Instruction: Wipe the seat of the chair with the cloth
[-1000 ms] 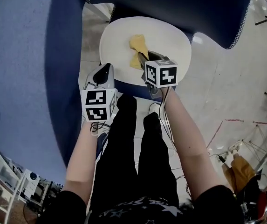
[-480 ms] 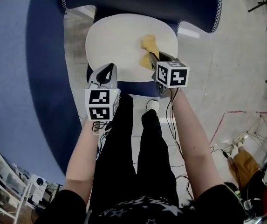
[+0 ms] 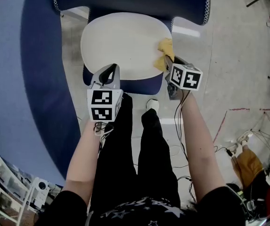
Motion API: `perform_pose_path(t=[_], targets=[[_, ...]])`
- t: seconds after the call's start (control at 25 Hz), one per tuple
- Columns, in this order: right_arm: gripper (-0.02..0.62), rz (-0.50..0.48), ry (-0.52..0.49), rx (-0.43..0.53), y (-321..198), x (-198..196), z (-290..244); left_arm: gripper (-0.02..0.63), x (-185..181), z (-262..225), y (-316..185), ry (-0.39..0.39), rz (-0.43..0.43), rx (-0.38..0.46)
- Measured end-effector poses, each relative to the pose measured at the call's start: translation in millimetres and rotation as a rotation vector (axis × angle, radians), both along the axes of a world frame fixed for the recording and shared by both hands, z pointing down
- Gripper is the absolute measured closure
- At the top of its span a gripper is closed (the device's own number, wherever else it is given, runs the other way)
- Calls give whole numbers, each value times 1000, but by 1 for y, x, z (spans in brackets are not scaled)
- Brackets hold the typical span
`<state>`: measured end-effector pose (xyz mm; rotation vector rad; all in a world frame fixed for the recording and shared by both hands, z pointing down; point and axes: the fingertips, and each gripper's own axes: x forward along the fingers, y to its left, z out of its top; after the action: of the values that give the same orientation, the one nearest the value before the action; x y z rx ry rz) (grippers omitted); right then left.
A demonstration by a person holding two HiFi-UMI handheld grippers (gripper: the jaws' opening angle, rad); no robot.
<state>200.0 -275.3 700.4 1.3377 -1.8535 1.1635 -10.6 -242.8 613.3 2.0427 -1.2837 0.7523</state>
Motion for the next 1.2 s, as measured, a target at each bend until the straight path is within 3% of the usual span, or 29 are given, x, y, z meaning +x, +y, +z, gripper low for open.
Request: perform_pose_path(t=[0.16,0.36,0.64,0.92,1.2], targets=[[508,73,40,-28,11,29,4,584,6,2,6,0,5,-5],[509,15,22,6,16,13,-21,584,-5,-5,16,6,-25,5],[509,-203,-65,44,21,-85,-47,584,-29,-2,30,0,-82,-8],[509,-482,-100,62,31,-228,-46,584,-97,4,46,-11,-203,-32],[509,-575,-197,27,33,-307,-26,584,-138,23,53,-27,-277,-62]])
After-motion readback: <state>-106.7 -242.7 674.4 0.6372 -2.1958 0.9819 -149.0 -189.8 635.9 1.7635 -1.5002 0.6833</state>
